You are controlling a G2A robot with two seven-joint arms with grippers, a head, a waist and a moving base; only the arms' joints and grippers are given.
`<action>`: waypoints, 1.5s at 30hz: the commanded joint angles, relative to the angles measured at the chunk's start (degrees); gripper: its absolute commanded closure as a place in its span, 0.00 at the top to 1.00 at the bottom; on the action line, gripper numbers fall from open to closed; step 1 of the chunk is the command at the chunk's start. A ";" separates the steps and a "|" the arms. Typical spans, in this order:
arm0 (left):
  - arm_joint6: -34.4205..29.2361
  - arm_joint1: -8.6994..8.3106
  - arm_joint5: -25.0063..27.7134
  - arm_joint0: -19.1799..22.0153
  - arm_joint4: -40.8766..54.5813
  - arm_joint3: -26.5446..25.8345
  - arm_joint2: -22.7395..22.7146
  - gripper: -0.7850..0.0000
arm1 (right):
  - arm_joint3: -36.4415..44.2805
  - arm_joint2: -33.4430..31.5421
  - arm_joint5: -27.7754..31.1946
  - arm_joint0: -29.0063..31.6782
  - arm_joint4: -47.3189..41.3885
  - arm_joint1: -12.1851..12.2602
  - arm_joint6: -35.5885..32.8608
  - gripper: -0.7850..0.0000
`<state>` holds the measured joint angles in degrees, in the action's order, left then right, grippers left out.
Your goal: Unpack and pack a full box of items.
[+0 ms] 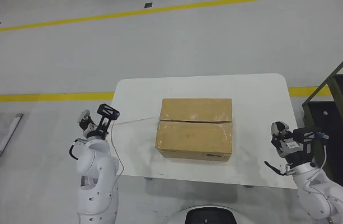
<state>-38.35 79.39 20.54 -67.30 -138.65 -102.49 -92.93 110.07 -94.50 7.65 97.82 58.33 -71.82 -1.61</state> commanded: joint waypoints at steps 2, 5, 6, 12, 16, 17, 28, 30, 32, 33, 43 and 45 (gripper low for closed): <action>-0.12 -0.30 0.47 -0.45 -0.98 -0.75 -1.80 1.00 | 0.10 -0.11 -0.04 0.07 0.11 0.01 -0.06 0.00; 0.27 -0.57 1.02 -0.83 -1.31 -1.12 -3.53 1.00 | 0.25 -0.32 -0.05 0.18 0.18 0.02 -0.19 0.00; 0.50 -0.64 1.21 -0.94 -1.33 -1.38 -3.85 1.00 | 0.30 -0.43 -0.07 0.21 0.25 0.03 -0.24 0.00; 1.67 -0.48 2.94 -0.80 1.44 -4.13 -1.45 1.00 | 0.81 -1.41 -0.14 0.25 0.33 0.11 -0.88 0.00; 2.71 0.23 4.82 0.30 6.53 -6.25 5.11 1.00 | 1.46 -2.13 0.09 0.43 0.19 0.17 -1.02 0.00; 2.17 0.58 4.14 0.62 9.68 -6.34 6.36 1.00 | 1.62 -2.23 0.13 0.54 0.14 0.18 -1.09 0.00; 1.36 3.78 3.28 7.60 28.04 -3.93 26.68 1.00 | 2.73 -3.60 0.97 2.91 1.38 0.27 -0.12 0.00; 1.73 4.27 1.37 8.08 29.90 -2.13 28.90 1.00 | 2.91 -3.87 0.95 3.59 1.34 0.26 0.26 0.00; 2.09 4.60 0.37 8.28 30.73 -0.11 30.75 1.00 | 2.72 -4.10 0.90 4.70 0.76 0.21 0.29 0.00; 1.39 4.85 -1.23 8.06 33.03 1.00 30.77 1.00 | 2.75 -4.37 0.10 5.01 -0.11 0.16 -0.23 0.00; 1.03 5.17 0.75 9.60 35.42 2.57 32.16 1.00 | 4.18 -4.58 1.84 6.73 1.49 0.22 0.89 0.00; 1.03 5.17 0.75 9.60 35.42 2.57 32.16 1.00 | 4.18 -4.58 1.84 6.73 1.49 0.22 0.89 0.00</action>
<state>-37.32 84.56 21.29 -57.70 -103.24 -99.92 -60.78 114.24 -99.06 9.47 104.56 59.81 -71.60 -0.71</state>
